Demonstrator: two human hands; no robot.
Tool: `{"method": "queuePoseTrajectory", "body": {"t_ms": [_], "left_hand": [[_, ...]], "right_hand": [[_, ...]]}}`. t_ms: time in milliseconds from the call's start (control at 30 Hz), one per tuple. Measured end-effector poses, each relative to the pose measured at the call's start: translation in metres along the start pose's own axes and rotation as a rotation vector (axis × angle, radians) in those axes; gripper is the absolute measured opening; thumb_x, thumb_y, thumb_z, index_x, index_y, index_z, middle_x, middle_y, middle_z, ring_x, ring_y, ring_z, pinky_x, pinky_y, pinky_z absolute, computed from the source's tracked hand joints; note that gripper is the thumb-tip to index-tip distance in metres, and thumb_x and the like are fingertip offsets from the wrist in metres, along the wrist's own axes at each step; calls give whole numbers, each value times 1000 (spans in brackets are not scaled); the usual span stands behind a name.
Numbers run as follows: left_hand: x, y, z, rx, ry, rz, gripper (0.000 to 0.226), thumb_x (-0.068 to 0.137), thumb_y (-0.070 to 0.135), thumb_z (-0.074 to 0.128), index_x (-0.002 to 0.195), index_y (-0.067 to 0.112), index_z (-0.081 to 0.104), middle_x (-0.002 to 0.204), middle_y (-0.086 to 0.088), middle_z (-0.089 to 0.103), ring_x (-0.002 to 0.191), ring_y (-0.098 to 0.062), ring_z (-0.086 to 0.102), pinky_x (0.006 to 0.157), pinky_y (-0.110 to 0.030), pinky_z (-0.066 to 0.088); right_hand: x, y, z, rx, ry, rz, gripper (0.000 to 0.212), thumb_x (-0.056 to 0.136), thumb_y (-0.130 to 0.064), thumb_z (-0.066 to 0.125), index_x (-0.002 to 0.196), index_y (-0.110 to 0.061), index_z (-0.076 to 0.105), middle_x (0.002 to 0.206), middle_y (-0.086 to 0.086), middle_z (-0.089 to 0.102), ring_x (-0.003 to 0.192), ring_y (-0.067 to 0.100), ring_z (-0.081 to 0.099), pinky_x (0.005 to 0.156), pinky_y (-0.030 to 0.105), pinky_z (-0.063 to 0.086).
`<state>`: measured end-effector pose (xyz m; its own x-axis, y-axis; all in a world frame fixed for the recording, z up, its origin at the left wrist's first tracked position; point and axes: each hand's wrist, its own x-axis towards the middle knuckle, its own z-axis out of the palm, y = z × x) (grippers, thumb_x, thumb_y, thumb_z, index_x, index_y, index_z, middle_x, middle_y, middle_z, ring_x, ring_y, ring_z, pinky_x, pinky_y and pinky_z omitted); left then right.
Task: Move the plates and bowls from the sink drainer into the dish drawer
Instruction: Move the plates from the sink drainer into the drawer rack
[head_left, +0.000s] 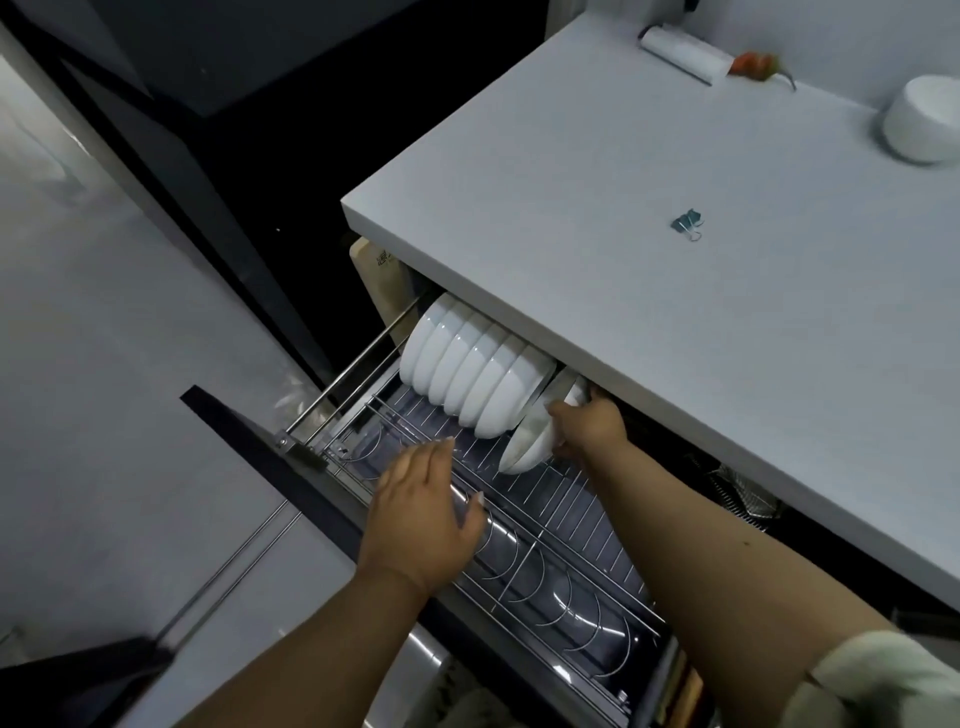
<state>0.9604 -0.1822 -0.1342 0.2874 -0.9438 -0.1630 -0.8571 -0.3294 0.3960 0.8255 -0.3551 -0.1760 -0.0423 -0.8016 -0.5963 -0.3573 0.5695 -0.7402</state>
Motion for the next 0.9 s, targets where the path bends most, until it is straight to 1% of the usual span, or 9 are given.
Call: {"method": "queuePoseTrajectory", "body": {"t_ms": [100, 167, 233, 333, 500, 600, 700, 800, 900], "left_hand": [[0, 0, -1, -10, 10, 1, 76, 79, 54, 26, 142, 13, 37, 143, -4, 46, 137, -22, 34, 113, -36, 24], [-1, -1, 0, -29, 10, -1, 71, 82, 51, 35, 142, 13, 37, 143, -4, 46, 136, -21, 35, 113, -36, 23], [-1, -2, 0, -32, -4, -3, 69, 84, 48, 40, 143, 14, 34, 144, -2, 44, 136, -19, 33, 113, -34, 21], [-1, -3, 0, -34, -1, -6, 72, 81, 52, 32, 143, 15, 34, 142, -2, 46, 135, -19, 33, 114, -34, 20], [-2, -3, 1, -63, -20, -15, 72, 81, 47, 39, 145, 15, 30, 143, -3, 46, 136, -20, 33, 116, -34, 18], [-1, -3, 0, -55, -39, -25, 73, 81, 48, 38, 146, 16, 28, 142, -4, 46, 135, -20, 33, 117, -36, 22], [-2, -3, -1, -65, -39, -30, 72, 81, 47, 38, 146, 17, 29, 139, -5, 49, 133, -20, 36, 116, -37, 24], [-2, -3, 0, -75, -3, -28, 71, 80, 45, 41, 143, 14, 35, 132, -6, 55, 128, -21, 42, 114, -37, 26], [-2, -2, 0, -87, 22, -37, 69, 79, 44, 42, 140, 13, 40, 122, -6, 60, 119, -22, 47, 110, -38, 31]], "right_hand": [[8, -4, 7, -91, 17, 19, 31, 76, -29, 70, 97, -10, 58, 97, 16, 68, 87, 38, 68, 79, 51, 57], [11, -9, 11, -125, 13, 37, 36, 79, -31, 69, 101, -3, 63, 96, 18, 68, 86, 37, 68, 79, 47, 58], [15, -13, 16, -161, -4, 42, 39, 81, -33, 67, 104, -1, 63, 97, 19, 68, 88, 39, 68, 80, 48, 57], [24, -14, 23, -242, -33, 34, 45, 84, -38, 64, 106, 1, 61, 97, 18, 67, 90, 40, 67, 81, 50, 57], [29, -24, 30, -307, -50, 24, 46, 86, -47, 61, 106, -6, 57, 92, 13, 61, 90, 41, 68, 82, 46, 57], [31, -25, 32, -434, -90, 24, 51, 90, -54, 52, 104, -6, 60, 109, 17, 67, 104, 38, 65, 92, 40, 51], [28, -22, 30, -517, -80, 53, 65, 94, -53, 45, 124, 3, 57, 130, 20, 59, 122, 34, 54, 100, 33, 41], [25, -12, 28, -449, -80, 43, 65, 92, -48, 54, 131, 4, 50, 134, 19, 56, 123, 33, 53, 102, 35, 43], [12, 0, 21, -345, -25, 2, 69, 88, -37, 64, 140, 1, 39, 136, 18, 53, 122, 34, 53, 98, 35, 44]]}}
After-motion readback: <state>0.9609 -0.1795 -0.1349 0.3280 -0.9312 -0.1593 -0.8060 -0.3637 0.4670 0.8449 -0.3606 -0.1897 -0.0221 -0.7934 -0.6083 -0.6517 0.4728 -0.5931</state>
